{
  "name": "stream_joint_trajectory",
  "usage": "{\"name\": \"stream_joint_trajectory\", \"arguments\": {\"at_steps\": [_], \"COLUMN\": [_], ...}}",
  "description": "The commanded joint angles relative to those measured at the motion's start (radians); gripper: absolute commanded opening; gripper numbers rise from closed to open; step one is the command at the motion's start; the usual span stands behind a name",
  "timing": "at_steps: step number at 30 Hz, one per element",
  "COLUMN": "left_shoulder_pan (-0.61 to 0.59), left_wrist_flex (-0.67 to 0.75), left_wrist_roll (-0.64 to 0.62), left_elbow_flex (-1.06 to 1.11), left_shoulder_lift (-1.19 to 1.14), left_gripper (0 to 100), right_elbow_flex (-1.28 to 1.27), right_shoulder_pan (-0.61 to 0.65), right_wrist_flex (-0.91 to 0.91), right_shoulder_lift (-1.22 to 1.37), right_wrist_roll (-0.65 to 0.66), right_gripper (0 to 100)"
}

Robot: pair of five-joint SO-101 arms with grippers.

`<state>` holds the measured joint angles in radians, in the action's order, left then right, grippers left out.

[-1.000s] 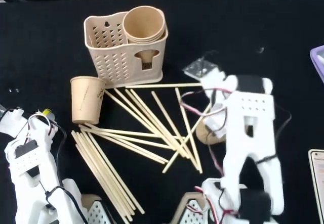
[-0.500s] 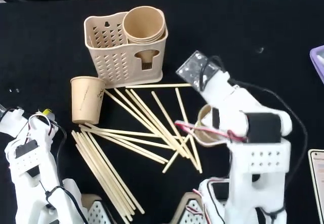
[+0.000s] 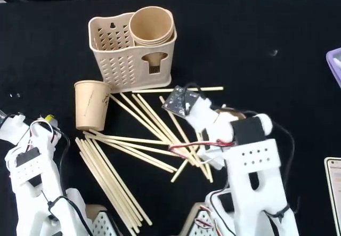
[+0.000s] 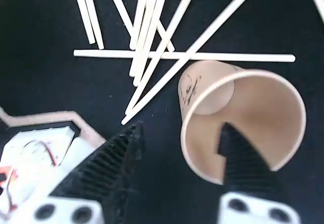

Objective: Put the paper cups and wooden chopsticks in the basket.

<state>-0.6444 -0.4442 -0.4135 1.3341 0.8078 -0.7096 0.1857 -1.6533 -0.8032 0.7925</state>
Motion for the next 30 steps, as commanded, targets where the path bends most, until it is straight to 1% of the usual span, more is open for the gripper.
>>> {"name": "stream_joint_trajectory", "arguments": {"at_steps": [1,5,9,11,13,15,18,22,23,25,27,30], "left_shoulder_pan": [0.001,0.001,0.001,0.001,0.001,0.001,0.001,0.001,0.001,0.001,0.002,0.002], "left_wrist_flex": [0.012,0.012,0.012,0.012,0.012,0.011,0.011,0.014,0.014,0.014,0.014,0.014], "left_wrist_roll": [-0.005,-0.005,-0.005,-0.005,-0.005,-0.005,-0.005,-0.005,-0.005,-0.005,-0.005,-0.005], "left_elbow_flex": [-0.028,-0.028,-0.028,-0.028,-0.028,-0.028,-0.028,-0.028,-0.028,-0.028,-0.028,-0.028], "left_shoulder_lift": [0.021,0.021,0.021,0.021,0.021,0.021,0.021,0.021,0.021,0.021,0.021,0.021], "left_gripper": [22,22,22,22,22,22,22,22,22,22,22,22], "right_elbow_flex": [-0.035,-0.079,-0.145,-0.176,-0.174,-0.12,0.051,0.407,0.509,0.697,0.835,0.938], "right_shoulder_pan": [0.015,0.018,0.015,0.014,0.012,0.011,-0.015,-0.04,-0.04,-0.037,-0.032,0.02], "right_wrist_flex": [0.081,0.126,0.184,0.198,0.195,0.173,0.083,-0.078,-0.097,-0.097,-0.048,0.068], "right_shoulder_lift": [0.004,0.004,0.004,0.001,-0.004,-0.005,-0.005,-0.005,-0.005,0.002,0.007,0.031], "right_wrist_roll": [-0.002,0.0,0.0,0.0,-0.002,-0.009,-0.009,-0.014,-0.035,-0.101,-0.153,-0.184], "right_gripper": [24.0,17.3,0.7,2.8,0.8,1.1,1.0,1.0,1.0,1.0,1.0,1.0]}}
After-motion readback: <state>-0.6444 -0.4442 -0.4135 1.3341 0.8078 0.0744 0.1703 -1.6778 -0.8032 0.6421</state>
